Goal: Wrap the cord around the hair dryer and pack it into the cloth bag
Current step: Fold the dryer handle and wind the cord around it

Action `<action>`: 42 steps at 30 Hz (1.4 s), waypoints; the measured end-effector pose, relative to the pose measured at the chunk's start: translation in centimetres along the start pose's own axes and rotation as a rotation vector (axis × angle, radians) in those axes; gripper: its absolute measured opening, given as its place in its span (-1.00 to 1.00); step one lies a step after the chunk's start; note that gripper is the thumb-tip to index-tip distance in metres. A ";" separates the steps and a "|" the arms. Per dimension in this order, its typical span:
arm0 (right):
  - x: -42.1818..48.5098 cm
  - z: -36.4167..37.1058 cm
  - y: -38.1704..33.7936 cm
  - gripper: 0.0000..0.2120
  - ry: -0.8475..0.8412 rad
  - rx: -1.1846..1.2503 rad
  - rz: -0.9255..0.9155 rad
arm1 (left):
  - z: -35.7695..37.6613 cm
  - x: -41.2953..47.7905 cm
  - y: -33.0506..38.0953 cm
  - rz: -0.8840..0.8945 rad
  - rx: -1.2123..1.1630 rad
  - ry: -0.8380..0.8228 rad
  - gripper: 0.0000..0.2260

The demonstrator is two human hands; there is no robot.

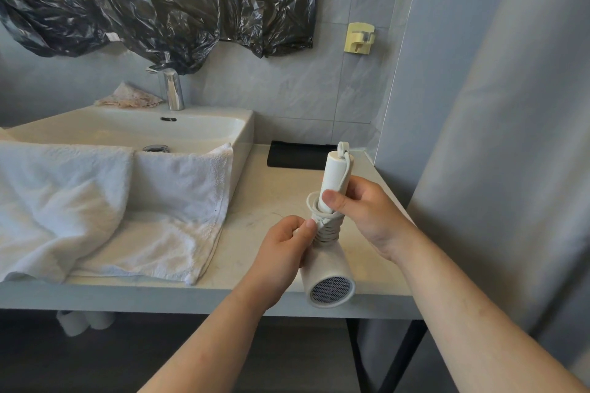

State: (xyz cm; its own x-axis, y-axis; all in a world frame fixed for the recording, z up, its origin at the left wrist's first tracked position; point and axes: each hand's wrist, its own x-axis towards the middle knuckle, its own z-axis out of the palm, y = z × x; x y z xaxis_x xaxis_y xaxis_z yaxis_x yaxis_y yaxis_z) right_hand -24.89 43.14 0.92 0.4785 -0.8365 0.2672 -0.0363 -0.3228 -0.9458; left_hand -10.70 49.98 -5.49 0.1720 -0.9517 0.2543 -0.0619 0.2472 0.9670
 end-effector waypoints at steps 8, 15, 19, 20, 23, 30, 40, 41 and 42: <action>0.0 1.4 1.7 -0.59 -0.017 0.042 0.009 | -0.2 -0.1 -0.2 0.002 -0.022 0.008 -0.67; 0.1 2.9 3.3 -0.56 0.093 0.331 0.007 | 0.0 -0.2 -0.7 0.014 -0.052 0.006 -0.66; 0.2 3.0 3.5 -0.51 -0.059 0.527 -0.006 | -0.5 -0.3 -0.9 0.036 -0.116 -0.019 -0.72; 0.3 3.1 3.6 -0.50 -0.073 0.546 0.008 | -0.6 -0.4 -0.9 0.034 -0.127 -0.026 -0.73; 0.4 3.5 3.7 -0.48 -0.055 0.502 0.016 | -1.1 -0.4 -1.3 0.017 -0.158 -0.048 -0.73; 0.1 3.0 3.9 -0.57 -0.080 0.395 -0.027 | -0.9 -0.4 -1.6 -0.001 -0.208 -0.044 -0.74; 0.1 3.2 3.9 -0.64 0.029 0.282 -0.016 | -1.3 -0.3 -2.0 -0.037 -0.251 -0.050 -0.74; 0.2 3.1 4.0 -0.62 0.028 0.294 -0.018 | -1.3 -0.3 -2.0 -0.046 -0.259 -0.048 -0.74; 0.2 3.0 4.0 -0.61 0.021 0.311 -0.026 | -1.2 -0.3 -2.0 -0.053 -0.267 -0.047 -0.74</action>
State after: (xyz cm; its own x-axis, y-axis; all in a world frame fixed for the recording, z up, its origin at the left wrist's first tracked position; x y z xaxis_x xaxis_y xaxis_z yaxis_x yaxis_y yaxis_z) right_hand -22.31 42.98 -3.36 0.4576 -0.8395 0.2929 0.2477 -0.1961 -0.9488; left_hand -9.46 50.02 -7.52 0.1220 -0.9705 0.2081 0.2088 0.2301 0.9505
